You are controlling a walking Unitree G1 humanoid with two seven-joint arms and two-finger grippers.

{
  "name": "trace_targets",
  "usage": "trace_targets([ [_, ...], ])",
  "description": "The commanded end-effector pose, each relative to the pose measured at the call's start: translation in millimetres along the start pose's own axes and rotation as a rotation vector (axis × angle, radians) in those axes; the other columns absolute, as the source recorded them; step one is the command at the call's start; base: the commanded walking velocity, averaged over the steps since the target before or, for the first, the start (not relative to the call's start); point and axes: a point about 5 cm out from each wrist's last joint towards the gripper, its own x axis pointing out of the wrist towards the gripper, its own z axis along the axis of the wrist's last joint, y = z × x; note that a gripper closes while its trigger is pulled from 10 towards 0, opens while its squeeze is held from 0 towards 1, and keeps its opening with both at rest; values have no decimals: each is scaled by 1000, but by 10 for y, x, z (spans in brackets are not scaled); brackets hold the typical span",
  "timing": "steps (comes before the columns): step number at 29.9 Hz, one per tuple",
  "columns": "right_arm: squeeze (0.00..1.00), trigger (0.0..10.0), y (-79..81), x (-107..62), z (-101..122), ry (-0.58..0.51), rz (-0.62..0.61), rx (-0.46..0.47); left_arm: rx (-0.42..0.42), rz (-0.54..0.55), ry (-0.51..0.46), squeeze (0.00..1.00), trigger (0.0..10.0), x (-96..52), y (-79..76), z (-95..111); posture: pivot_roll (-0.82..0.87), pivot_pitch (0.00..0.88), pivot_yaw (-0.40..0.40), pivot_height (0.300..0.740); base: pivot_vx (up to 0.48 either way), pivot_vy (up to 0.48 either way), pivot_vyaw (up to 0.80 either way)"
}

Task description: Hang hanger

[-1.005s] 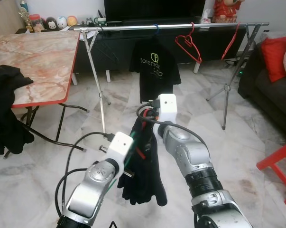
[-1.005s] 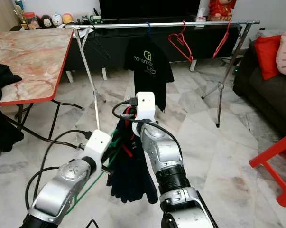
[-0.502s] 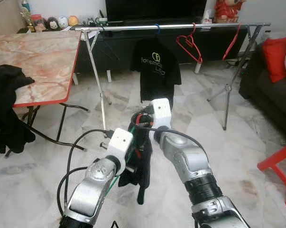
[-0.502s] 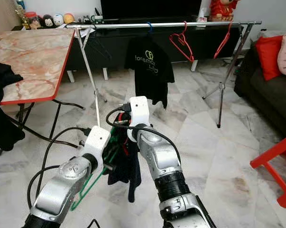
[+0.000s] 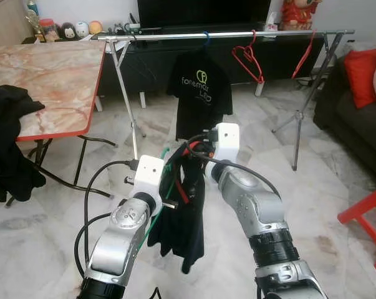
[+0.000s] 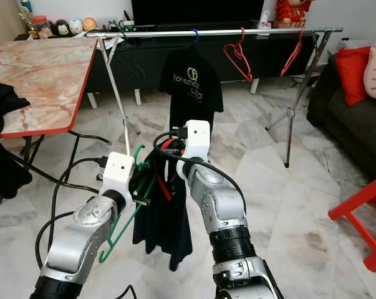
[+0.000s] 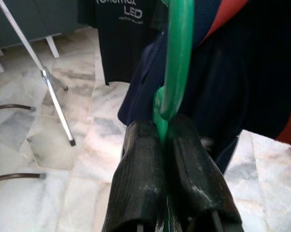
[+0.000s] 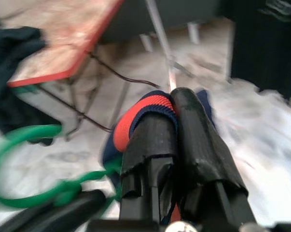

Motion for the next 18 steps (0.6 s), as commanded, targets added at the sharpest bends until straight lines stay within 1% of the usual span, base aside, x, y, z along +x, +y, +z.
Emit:
trace_targets([
  [1,0,10000,134,-14,28,-15,66,-6,-7,3,-20,0,10000,-1,0,28,-26,0,-24,740,0,0,0],
  [5,0,10000,176,-40,-24,11,96,-23,-13,-3,-29,0,10000,3,-14,43,-26,0,-25,740,0,0,0],
  [6,0,10000,175,-53,-43,18,98,-43,-16,2,-36,0,10000,4,-5,53,-26,0,-25,740,0,0,0],
  [12,0,10000,119,-97,-72,31,78,-48,-38,18,-59,0,10000,3,36,84,-28,0,-25,740,0,0,0],
  [18,0,10000,72,-121,-103,50,69,-58,-51,15,-64,0,10000,3,37,92,-30,0,-27,740,0,0,0],
])
